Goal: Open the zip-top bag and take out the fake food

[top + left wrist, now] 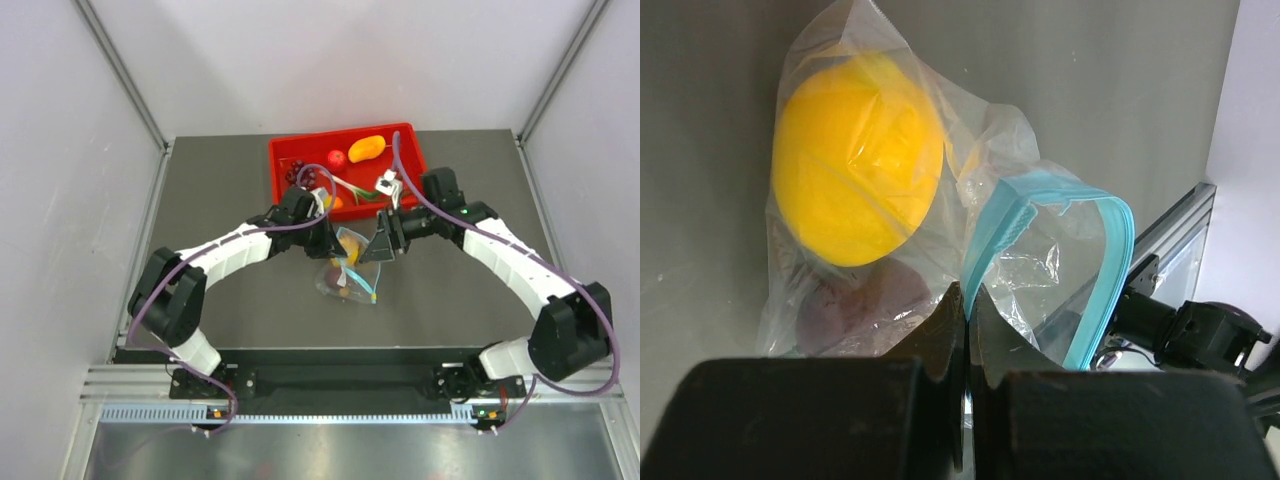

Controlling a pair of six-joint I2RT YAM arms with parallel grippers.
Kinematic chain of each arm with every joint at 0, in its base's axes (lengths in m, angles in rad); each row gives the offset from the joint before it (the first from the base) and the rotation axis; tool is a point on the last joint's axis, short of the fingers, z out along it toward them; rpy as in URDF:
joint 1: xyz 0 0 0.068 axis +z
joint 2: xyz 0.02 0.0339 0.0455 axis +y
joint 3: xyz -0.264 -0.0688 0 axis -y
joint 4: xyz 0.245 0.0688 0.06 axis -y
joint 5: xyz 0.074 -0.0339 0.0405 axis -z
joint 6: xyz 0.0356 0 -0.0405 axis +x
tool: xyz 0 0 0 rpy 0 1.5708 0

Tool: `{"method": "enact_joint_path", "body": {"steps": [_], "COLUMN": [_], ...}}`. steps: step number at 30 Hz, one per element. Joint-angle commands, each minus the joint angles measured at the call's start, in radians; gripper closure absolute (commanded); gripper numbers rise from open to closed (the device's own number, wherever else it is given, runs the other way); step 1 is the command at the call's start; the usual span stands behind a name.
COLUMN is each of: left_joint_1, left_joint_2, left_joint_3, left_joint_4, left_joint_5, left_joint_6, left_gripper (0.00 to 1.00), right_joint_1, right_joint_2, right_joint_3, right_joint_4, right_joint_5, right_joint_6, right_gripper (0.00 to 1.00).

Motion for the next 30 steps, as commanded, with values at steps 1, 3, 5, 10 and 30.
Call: {"method": "enact_joint_path", "body": {"steps": [1,3,5,10,30], "left_joint_1": [-0.005,-0.003,-0.003,-0.004,-0.004], "left_joint_2": [0.000,0.000,-0.005,-0.020,-0.049], "left_joint_3": [0.053,0.055,0.058,0.048,0.036], "left_joint_4": [0.031,0.028,0.027,0.027,-0.001], "left_joint_5": [0.022,0.021,0.019,0.035,0.042], "left_joint_6": [-0.007,-0.008,-0.008,-0.007,0.035], "left_gripper": [1.00,1.00,1.00,1.00,1.00], "right_joint_1": [0.042,0.046,0.046,0.046,0.002], "right_joint_2": [0.078,0.123,0.149,0.213,0.171], "right_joint_3": [0.028,0.016,0.008,-0.025,-0.237], "right_joint_4": [-0.105,-0.089,-0.054,0.073,0.482], "right_joint_5": [-0.093,-0.066,0.018,0.126,0.355], "right_joint_6": [-0.122,-0.122,-0.103,-0.026,0.343], "right_gripper": [0.32,0.34,0.36,0.38,0.37]}}
